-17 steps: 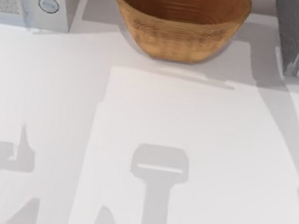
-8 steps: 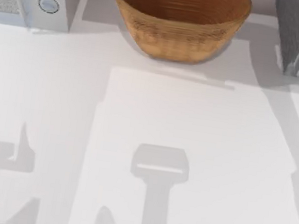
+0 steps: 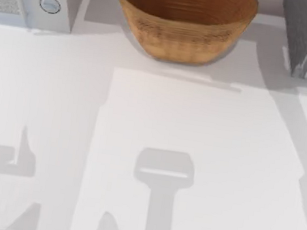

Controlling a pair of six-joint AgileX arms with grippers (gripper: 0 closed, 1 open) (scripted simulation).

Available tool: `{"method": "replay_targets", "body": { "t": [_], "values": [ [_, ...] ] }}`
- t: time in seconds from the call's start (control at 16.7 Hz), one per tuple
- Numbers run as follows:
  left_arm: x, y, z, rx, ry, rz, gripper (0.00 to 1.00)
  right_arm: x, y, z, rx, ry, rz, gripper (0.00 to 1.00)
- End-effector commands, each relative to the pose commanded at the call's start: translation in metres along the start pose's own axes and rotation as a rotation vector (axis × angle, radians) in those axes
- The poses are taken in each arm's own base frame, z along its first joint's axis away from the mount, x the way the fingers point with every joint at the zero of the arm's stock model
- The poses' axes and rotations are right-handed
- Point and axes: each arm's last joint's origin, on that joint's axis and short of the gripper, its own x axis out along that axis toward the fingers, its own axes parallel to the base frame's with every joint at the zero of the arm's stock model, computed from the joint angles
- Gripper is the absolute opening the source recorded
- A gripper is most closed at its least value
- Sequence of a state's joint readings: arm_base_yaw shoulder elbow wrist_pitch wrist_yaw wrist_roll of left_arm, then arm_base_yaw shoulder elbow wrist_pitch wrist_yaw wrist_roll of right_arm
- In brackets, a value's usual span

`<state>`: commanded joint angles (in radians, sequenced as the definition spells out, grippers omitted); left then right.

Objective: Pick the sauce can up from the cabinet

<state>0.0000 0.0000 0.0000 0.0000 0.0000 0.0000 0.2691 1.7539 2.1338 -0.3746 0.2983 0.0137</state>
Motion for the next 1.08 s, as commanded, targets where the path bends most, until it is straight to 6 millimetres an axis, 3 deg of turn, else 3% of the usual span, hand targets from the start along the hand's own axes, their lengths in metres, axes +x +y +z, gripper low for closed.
{"method": "replay_targets", "body": {
  "t": [0.3, 0.9, 1.08],
  "values": [
    [0.0, 0.0, 0.0, 0.0, 0.0, 0.0, 1.0, 0.0, 0.0, 0.0, 0.0, 0.0, 0.0, 0.02],
    [0.0, 0.0, 0.0, 0.0, 0.0, 0.0, 1.0, -0.002, 0.001, 0.001, 0.002, 0.0, 0.002, 0.0],
    [0.0, 0.0, 0.0, 0.0, 0.0, 0.0, 1.0, -0.03, 0.01, 0.014, -0.001, 0.005, 0.002, 0.0]
  ]
}}
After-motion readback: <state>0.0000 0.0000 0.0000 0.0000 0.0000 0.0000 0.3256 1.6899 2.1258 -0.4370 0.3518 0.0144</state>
